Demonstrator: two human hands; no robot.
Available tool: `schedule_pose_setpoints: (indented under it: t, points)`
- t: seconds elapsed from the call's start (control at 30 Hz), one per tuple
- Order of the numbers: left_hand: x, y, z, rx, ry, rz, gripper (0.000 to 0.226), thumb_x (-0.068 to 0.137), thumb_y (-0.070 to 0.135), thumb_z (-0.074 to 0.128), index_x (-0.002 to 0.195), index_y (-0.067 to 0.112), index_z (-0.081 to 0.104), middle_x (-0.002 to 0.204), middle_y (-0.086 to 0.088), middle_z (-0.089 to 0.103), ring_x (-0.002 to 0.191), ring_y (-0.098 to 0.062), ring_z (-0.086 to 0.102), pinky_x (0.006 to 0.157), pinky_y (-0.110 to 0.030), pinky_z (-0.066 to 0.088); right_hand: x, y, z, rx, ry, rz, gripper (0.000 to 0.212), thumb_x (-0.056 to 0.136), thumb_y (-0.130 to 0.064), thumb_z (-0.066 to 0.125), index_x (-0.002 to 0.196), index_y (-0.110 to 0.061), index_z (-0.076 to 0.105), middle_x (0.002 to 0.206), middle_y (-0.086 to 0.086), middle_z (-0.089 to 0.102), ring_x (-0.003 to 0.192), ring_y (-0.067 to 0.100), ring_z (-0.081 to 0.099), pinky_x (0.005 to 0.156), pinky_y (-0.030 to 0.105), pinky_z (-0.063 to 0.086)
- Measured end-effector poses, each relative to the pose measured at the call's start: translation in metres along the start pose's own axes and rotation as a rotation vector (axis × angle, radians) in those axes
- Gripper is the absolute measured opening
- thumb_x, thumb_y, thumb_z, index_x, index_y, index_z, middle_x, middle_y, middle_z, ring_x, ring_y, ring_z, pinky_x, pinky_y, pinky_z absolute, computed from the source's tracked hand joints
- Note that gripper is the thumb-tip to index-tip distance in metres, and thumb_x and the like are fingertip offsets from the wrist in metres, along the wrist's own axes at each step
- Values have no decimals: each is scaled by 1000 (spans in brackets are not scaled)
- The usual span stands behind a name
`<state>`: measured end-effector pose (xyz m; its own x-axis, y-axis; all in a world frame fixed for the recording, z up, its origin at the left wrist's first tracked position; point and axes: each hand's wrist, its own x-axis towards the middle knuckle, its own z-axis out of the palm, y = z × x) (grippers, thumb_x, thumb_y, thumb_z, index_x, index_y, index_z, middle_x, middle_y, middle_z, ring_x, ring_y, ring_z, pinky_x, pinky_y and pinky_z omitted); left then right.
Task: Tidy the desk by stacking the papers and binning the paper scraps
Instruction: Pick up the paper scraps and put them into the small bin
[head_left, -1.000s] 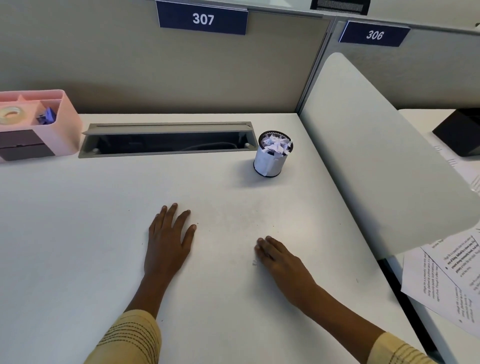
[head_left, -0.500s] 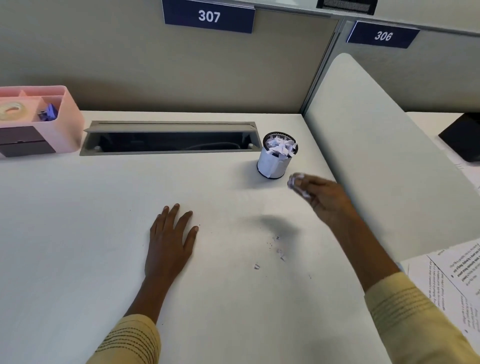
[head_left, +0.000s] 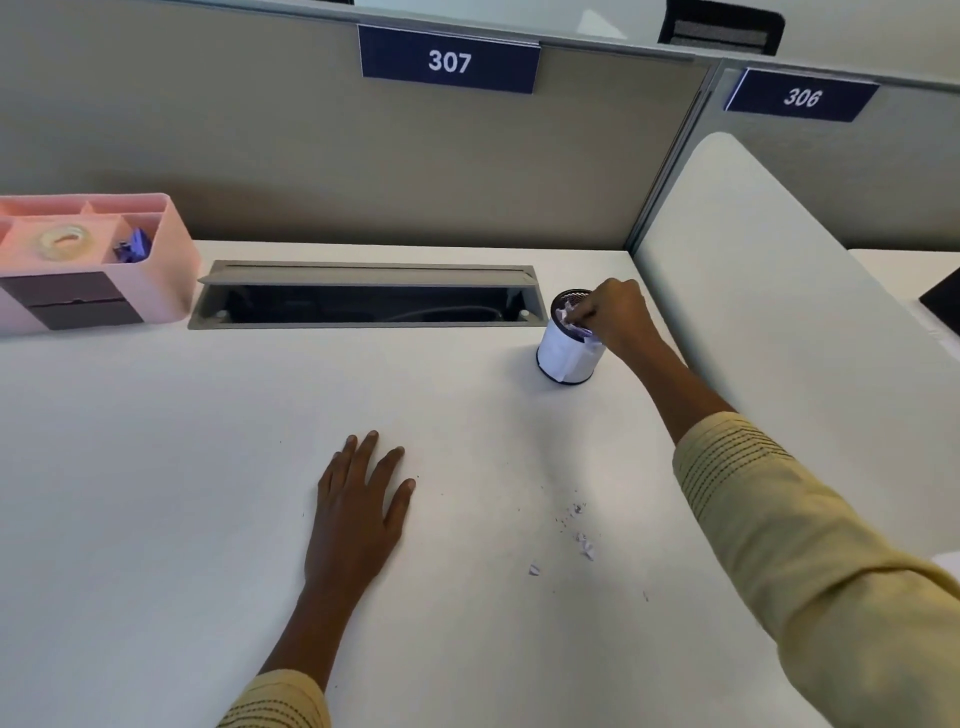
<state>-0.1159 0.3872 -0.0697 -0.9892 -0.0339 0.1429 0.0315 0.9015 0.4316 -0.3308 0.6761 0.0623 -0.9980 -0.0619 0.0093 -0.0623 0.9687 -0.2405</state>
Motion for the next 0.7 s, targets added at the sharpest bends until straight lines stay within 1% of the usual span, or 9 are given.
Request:
schedule_pose_setpoints:
  t: [0.07, 0.13, 0.2, 0.27, 0.33, 0.5, 0.57, 0.63, 0.7]
  points:
    - [0, 0, 0, 4, 0, 0, 54, 93, 50, 30, 133, 23, 53, 150, -5, 38, 143, -26, 27, 114, -43, 25, 1, -3, 2, -137, -112, 12, 27, 80, -5, 63, 103, -14, 73, 105, 12, 68, 89, 30, 52, 55, 21, 29]
    - [0, -1, 1, 5, 0, 1, 54, 93, 50, 30, 133, 23, 53, 150, -5, 38, 143, -26, 27, 114, -43, 26, 3, -7, 3, -201, -193, 37, 34, 77, -3, 63, 109, -9, 70, 110, 13, 65, 83, 26, 44, 48, 20, 24]
    - [0, 0, 0, 6, 0, 0, 54, 93, 50, 30, 133, 23, 53, 150, -5, 38, 143, -26, 27, 114, -44, 26, 8, -9, 0, -203, -233, 6, 32, 77, -3, 63, 108, -6, 69, 109, 15, 66, 82, 23, 43, 48, 19, 23]
    - [0, 0, 0, 6, 0, 0, 54, 93, 50, 30, 133, 23, 53, 150, -5, 39, 142, -26, 28, 114, -43, 25, 11, -10, -9, -218, -267, -47, 24, 80, -7, 64, 102, -9, 73, 105, 13, 68, 81, 22, 45, 49, 18, 25]
    - [0, 0, -1, 5, 3, 1, 54, 92, 50, 31, 132, 22, 54, 150, -6, 39, 142, -27, 29, 113, -43, 26, 13, -11, -20, -188, -275, -87, 23, 82, -8, 63, 101, -11, 75, 104, 11, 69, 82, 21, 48, 51, 15, 28]
    - [0, 1, 0, -2, 6, 8, 55, 92, 50, 31, 132, 21, 54, 149, -7, 40, 142, -28, 29, 113, -45, 26, 12, -9, -39, -24, -250, -109, 26, 77, -3, 66, 99, -12, 76, 99, 10, 72, 81, 14, 53, 54, 12, 32]
    - [0, 0, -1, -7, 2, 5, 56, 92, 51, 30, 133, 21, 54, 149, -7, 39, 142, -28, 29, 113, -45, 26, 9, -9, -44, -4, -239, -128, 27, 75, -1, 68, 97, -13, 76, 98, 11, 72, 81, 17, 57, 56, 12, 34]
    - [0, 0, 0, -8, -1, 8, 56, 92, 51, 30, 133, 21, 53, 150, -7, 39, 142, -28, 28, 114, -44, 25, 3, -9, -51, 56, -200, -115, 30, 72, 4, 68, 96, -12, 76, 96, 12, 73, 83, 22, 63, 54, 8, 36]
    - [0, -1, 0, -10, -2, 13, 56, 92, 51, 30, 134, 21, 53, 150, -7, 39, 142, -28, 27, 114, -44, 24, -7, -9, -60, 116, -113, -113, 29, 71, 5, 68, 96, -9, 75, 92, 8, 72, 72, 13, 61, 51, 1, 35]
